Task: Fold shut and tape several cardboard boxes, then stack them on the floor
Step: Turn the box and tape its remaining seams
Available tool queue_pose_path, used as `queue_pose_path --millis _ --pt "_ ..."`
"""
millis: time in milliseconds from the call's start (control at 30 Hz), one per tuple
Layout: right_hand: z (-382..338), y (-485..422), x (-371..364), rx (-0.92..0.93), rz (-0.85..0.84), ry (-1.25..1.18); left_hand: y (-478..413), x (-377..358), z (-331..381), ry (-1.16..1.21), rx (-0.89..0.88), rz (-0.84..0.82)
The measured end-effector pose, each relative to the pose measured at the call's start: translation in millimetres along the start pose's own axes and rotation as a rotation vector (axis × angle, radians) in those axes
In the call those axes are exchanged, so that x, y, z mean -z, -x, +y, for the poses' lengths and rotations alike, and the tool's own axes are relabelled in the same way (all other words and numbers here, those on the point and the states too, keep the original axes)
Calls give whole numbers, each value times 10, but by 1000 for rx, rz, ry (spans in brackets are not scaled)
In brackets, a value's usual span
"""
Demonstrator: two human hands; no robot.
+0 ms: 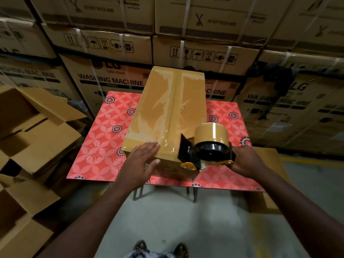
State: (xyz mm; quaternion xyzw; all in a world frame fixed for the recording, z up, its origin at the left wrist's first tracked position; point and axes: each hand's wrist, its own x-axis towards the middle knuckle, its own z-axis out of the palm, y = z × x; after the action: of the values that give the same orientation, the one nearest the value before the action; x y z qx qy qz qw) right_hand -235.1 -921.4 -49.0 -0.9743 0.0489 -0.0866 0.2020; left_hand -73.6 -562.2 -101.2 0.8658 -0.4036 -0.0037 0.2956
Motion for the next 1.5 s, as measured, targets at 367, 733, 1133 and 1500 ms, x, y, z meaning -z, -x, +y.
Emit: queue_pose_path --millis 367,733,1133,1500 --pt "259 283 34 -82 15 -39 -85 -266 615 -28 -6 1" --pt "456 280 -165 -45 48 -214 -198 -673 1011 -100 -163 -44" --pt "676 317 37 86 74 -102 -217 -762 1044 -40 -75 73" --pt "1019 368 106 -3 -32 37 -222 -804 1050 -3 -55 72"
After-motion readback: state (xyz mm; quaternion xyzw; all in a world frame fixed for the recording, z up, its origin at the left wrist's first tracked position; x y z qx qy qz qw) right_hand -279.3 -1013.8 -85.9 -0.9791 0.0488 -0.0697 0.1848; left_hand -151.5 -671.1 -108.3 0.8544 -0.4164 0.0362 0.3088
